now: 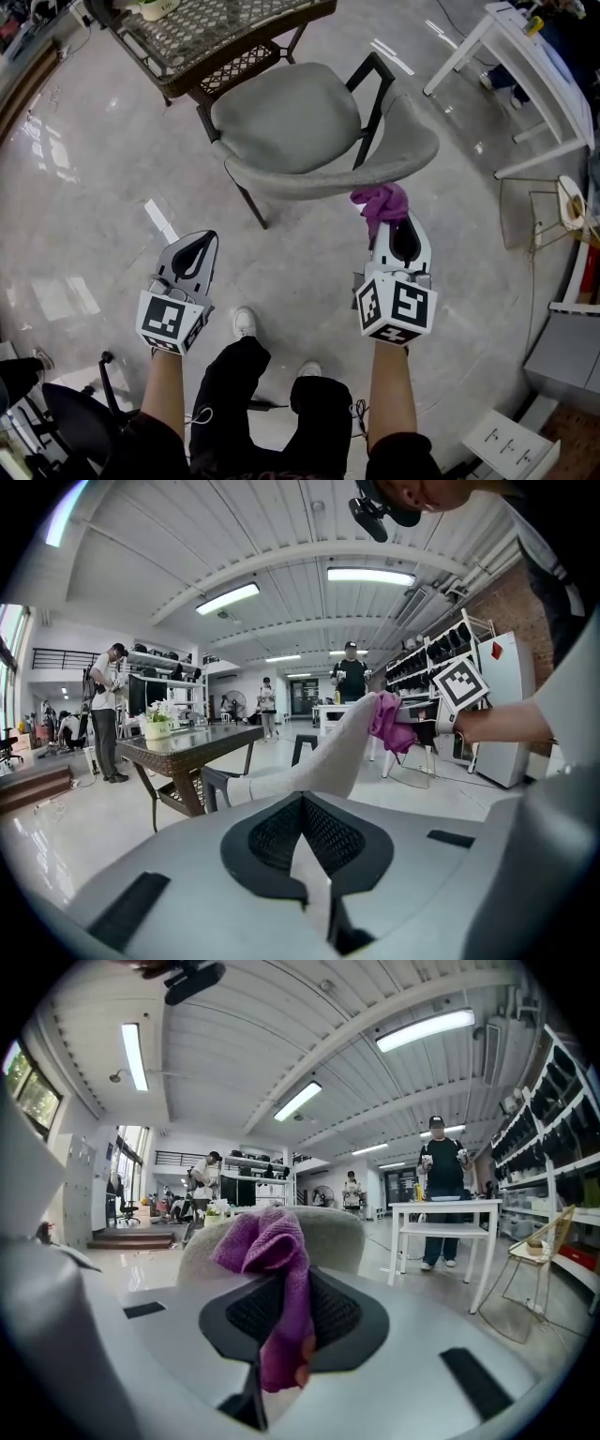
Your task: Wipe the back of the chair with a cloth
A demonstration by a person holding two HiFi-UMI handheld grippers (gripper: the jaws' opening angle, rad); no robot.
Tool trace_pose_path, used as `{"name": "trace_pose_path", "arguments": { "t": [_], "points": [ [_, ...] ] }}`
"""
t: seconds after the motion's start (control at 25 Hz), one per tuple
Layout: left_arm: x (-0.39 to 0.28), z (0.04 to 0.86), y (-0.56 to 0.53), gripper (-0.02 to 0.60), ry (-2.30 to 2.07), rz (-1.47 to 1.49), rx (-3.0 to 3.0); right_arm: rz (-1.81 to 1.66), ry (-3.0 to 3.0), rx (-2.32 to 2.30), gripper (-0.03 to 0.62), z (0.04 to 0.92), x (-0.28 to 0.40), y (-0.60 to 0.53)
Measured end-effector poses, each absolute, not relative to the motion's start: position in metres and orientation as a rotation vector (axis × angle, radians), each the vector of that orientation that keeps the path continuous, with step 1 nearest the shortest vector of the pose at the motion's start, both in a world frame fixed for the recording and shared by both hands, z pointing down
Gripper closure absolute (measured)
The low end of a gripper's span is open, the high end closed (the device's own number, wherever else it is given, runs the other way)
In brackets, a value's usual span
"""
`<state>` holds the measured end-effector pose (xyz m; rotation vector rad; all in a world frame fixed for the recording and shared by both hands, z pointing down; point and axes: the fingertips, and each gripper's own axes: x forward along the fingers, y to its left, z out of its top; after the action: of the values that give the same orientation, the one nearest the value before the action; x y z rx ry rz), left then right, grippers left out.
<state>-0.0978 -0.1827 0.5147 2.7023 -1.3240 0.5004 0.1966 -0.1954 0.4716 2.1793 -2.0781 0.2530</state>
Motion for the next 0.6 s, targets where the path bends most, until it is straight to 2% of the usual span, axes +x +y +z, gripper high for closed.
{"name": "trace_pose_path", "arguments": {
  "t": [0.2, 0.6],
  "points": [
    [-0.111, 0.528, -0.182, 0.572, -1.335, 0.508, 2.67, 0.181, -2.176, 1.962, 0.514, 0.5, 0.125, -0.175],
    [-0.207, 0.553, -0.177, 0.572, -1.48, 0.544, 2.519, 0.437, -2.374, 1.791, 0.514, 0.559, -0.052, -0.239]
  ]
}}
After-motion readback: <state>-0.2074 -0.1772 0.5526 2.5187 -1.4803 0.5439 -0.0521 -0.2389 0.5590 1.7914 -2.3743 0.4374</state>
